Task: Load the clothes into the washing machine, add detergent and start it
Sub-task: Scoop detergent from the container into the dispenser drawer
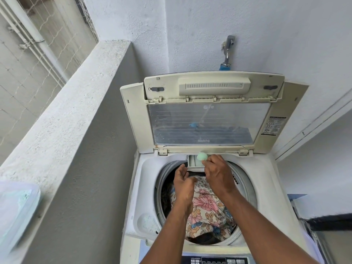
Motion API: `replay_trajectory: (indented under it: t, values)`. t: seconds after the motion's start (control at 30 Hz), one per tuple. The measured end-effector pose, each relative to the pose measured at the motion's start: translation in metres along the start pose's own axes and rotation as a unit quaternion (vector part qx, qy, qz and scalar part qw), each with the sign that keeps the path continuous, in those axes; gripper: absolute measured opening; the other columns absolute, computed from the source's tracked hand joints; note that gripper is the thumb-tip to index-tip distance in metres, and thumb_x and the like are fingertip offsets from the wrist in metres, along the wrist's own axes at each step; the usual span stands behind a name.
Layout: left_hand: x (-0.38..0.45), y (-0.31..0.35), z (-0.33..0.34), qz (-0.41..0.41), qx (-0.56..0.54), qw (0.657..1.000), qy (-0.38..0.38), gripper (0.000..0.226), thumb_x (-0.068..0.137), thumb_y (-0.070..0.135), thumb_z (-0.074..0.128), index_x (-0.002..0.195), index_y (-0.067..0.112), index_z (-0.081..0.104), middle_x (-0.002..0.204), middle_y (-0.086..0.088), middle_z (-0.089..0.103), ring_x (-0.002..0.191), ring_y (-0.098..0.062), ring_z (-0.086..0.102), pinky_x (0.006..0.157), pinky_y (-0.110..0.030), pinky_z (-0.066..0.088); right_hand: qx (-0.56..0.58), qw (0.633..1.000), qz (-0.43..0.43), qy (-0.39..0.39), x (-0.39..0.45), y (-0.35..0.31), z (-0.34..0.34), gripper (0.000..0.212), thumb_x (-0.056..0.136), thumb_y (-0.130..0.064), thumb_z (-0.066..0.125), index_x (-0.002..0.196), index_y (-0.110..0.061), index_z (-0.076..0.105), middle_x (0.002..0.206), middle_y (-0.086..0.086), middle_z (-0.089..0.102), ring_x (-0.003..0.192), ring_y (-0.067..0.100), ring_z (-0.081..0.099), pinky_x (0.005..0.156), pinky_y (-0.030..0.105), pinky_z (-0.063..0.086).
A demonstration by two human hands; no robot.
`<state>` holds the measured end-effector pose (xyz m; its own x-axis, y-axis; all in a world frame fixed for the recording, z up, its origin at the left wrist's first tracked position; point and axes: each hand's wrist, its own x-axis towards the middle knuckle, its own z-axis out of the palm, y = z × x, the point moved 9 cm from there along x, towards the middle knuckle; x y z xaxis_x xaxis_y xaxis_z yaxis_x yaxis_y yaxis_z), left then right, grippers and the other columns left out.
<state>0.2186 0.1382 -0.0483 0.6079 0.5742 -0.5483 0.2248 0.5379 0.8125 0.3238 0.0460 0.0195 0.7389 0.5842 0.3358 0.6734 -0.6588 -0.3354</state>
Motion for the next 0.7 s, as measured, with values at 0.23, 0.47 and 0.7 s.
replay_trajectory:
  t: [0.23,0.47,0.7]
  values:
    - [-0.001,0.005,0.002,0.003,0.008,1.000,-0.004,0.076,0.088,-0.019,0.060,0.155,0.014,0.043,0.159,-0.007,0.047,0.146,-0.023,0.044,0.104,-0.031,0.045,0.159,0.972,0.165,0.048,-0.006,0.026,-0.012,0.023,0.087,0.003,0.078,0.108,-0.004,0.079,0.093,0.006,0.075,0.080,0.019,0.071,0.070,0.026,0.058]
    - [-0.002,0.006,0.002,-0.003,0.002,1.000,0.000,0.074,0.087,-0.018,0.062,0.152,0.015,0.047,0.156,-0.006,0.050,0.144,-0.022,0.046,0.106,-0.032,0.045,0.434,0.737,0.515,0.064,-0.039,0.063,0.019,0.021,0.091,0.003,0.073,0.106,-0.011,0.077,0.092,0.008,0.078,0.069,0.017,0.076,0.066,0.030,0.063]
    - [-0.015,0.025,-0.006,-0.007,-0.071,0.997,0.029,0.061,0.091,-0.015,0.059,0.145,0.012,0.052,0.138,-0.004,0.063,0.121,-0.016,0.061,0.086,-0.025,0.050,0.591,0.601,0.533,0.073,-0.044,0.040,0.004,0.014,0.087,0.011,0.072,0.101,0.006,0.072,0.085,0.021,0.075,0.068,0.025,0.072,0.062,0.029,0.064]
